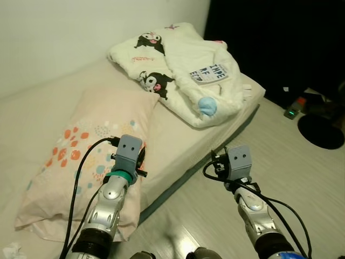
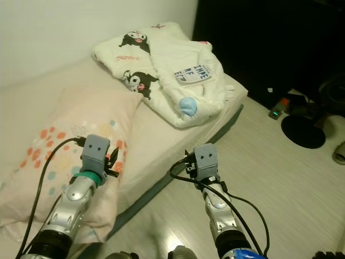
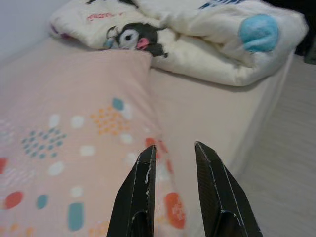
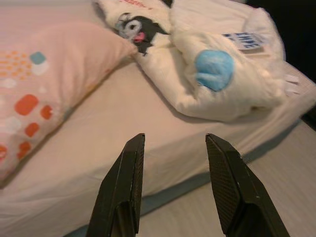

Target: Clean up the room

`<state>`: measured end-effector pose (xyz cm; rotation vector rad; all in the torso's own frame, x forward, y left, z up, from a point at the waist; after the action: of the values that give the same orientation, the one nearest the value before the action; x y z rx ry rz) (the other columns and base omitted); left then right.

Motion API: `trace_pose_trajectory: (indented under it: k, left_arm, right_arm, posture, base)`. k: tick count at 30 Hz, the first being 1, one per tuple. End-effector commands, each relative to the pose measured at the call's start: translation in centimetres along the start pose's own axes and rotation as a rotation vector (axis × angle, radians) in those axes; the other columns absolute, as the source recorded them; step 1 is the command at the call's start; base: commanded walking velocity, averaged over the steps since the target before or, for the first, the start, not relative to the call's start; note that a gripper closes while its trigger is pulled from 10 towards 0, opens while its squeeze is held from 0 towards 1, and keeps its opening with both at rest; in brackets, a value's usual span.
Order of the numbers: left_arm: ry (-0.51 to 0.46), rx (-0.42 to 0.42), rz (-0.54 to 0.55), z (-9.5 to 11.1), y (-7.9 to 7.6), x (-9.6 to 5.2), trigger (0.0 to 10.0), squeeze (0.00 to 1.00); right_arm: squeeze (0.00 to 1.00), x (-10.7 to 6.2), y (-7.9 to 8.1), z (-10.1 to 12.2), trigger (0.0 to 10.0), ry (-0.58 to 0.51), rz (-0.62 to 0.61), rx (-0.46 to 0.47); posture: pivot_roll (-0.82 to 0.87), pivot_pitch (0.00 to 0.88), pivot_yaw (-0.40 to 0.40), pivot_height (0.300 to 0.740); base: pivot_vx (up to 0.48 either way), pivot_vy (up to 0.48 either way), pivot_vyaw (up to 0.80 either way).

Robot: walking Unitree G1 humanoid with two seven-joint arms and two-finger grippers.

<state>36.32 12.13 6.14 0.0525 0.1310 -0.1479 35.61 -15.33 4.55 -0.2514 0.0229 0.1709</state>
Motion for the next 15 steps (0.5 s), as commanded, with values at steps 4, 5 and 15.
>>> trace_pose_trajectory:
  k: [4, 5, 15]
  left_arm:
    - [0.031, 0.002, -0.001, -0.8, -0.1, -0.1, 10.0, 0.00]
    - [0.031, 0.003, -0.001, -0.9, -0.1, -0.1, 10.0, 0.00]
    - [0.030, 0.000, 0.003, -0.8, -0.1, -0.1, 10.0, 0.00]
  right_arm:
    - [0.00, -0.3, 0.7, -0.1, 10.0, -0.003, 0.035, -0.008]
    - [0.00, -0.3, 0.9, 0.0, 10.0, -0.008, 0.045, -0.010]
    - [0.00, -0.2, 1.4, 0.3, 10.0, -0.022, 0.065, -0.020]
  posture:
    - [-0.03, 0.017, 0.000, 0.740]
    - [-0.03, 0.017, 0.000, 0.740]
    - [-0.02, 0.019, -0.002, 0.740]
  base:
    - [0.000, 0.000, 0.77]
    - [0.000, 0.000, 0.76]
    - [0.000, 0.000, 0.76]
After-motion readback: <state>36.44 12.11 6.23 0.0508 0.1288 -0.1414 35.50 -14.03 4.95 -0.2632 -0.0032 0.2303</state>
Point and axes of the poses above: a point about 5 cm out from each wrist's last joint towards the gripper, its own x axis pointing out of the wrist towards the gripper, its own z axis along the axis of the wrist's last joint, y = z × x, the point moved 6 cm from there along x, pointing out of the wrist towards the gripper, and after that the axes turned 6 degrees about -x, right-handed, at the moved point
